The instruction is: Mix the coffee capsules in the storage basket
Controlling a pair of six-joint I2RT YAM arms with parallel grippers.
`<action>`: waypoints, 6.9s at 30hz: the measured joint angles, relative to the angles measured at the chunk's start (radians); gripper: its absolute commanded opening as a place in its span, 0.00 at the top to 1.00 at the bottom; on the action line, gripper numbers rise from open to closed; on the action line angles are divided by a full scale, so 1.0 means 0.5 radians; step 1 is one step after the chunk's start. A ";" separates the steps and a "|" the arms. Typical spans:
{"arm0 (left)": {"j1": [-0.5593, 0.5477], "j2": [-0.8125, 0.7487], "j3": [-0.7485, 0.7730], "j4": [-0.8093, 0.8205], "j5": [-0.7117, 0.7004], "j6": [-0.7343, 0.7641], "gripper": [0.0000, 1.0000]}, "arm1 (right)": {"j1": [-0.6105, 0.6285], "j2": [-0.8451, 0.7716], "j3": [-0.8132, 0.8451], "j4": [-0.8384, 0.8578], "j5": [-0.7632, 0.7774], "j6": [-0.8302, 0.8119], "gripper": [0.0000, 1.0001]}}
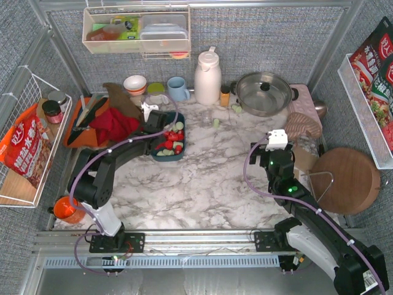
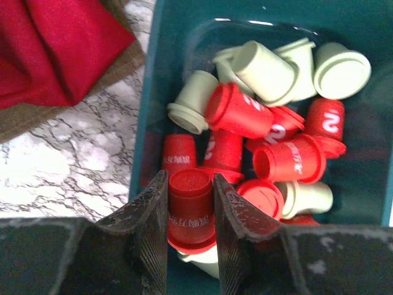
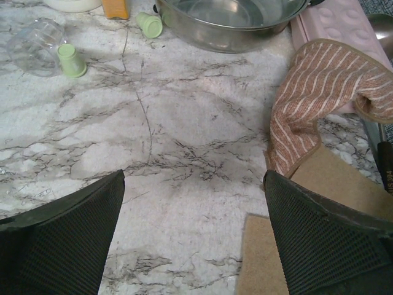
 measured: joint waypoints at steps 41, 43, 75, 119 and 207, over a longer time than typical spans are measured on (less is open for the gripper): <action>0.134 -0.545 -0.368 0.598 0.452 0.044 0.01 | -0.002 1.612 1.084 0.033 -0.784 -0.099 0.16; 0.117 -0.652 -0.488 0.624 0.503 0.017 0.01 | -0.002 1.842 1.339 -0.017 -0.890 -0.204 0.20; 0.084 -0.826 -0.859 0.995 0.697 0.051 0.01 | -0.141 3.160 3.061 -1.380 -1.639 -1.633 0.60; -0.542 -0.694 -0.547 1.087 1.263 -0.053 0.01 | 0.160 1.251 0.053 1.945 -1.967 -1.155 1.00; -0.114 -1.662 -0.533 -0.357 0.600 0.266 0.01 | -0.189 2.487 1.715 0.327 0.139 0.681 0.01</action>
